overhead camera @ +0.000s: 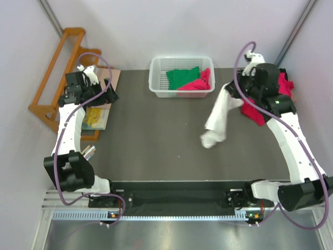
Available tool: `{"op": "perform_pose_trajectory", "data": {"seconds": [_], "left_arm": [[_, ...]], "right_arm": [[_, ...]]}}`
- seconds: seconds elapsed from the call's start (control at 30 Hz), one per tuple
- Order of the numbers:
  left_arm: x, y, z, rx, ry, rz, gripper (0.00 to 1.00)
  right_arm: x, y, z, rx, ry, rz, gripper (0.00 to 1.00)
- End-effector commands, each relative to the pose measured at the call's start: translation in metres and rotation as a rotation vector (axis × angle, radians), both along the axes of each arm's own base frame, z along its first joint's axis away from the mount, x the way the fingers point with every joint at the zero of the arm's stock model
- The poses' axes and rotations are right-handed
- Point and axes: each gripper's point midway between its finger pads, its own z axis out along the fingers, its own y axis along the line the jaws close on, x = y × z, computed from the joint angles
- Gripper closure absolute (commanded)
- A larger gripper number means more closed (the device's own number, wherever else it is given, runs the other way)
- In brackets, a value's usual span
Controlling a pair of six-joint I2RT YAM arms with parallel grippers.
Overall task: Fold and stack the t-shirts
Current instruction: Move the tshirt to the center of the board
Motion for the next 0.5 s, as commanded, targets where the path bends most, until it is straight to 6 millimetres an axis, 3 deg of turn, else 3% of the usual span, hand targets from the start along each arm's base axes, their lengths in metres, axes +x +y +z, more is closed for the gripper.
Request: {"op": "perform_pose_trajectory", "data": {"seconds": [0.0,0.13,0.3,0.47], "left_arm": [[-0.002,-0.002,0.029,0.017,-0.075,-0.030,0.01],[-0.004,-0.002,0.029,0.022,-0.074,-0.030,0.01],[-0.007,-0.003,0.027,0.021,-0.075,-0.034,0.01],[-0.009,-0.002,0.030,0.031,-0.078,-0.036,0.01]], "right_arm": [[0.002,-0.025,0.061,0.104,-0.188,-0.081,1.00],[-0.002,-0.010,0.065,0.156,-0.174,-0.018,1.00],[-0.001,0.017,0.046,0.179,-0.129,0.043,1.00],[0.017,0.036,0.026,0.182,-0.086,0.061,1.00]]}}
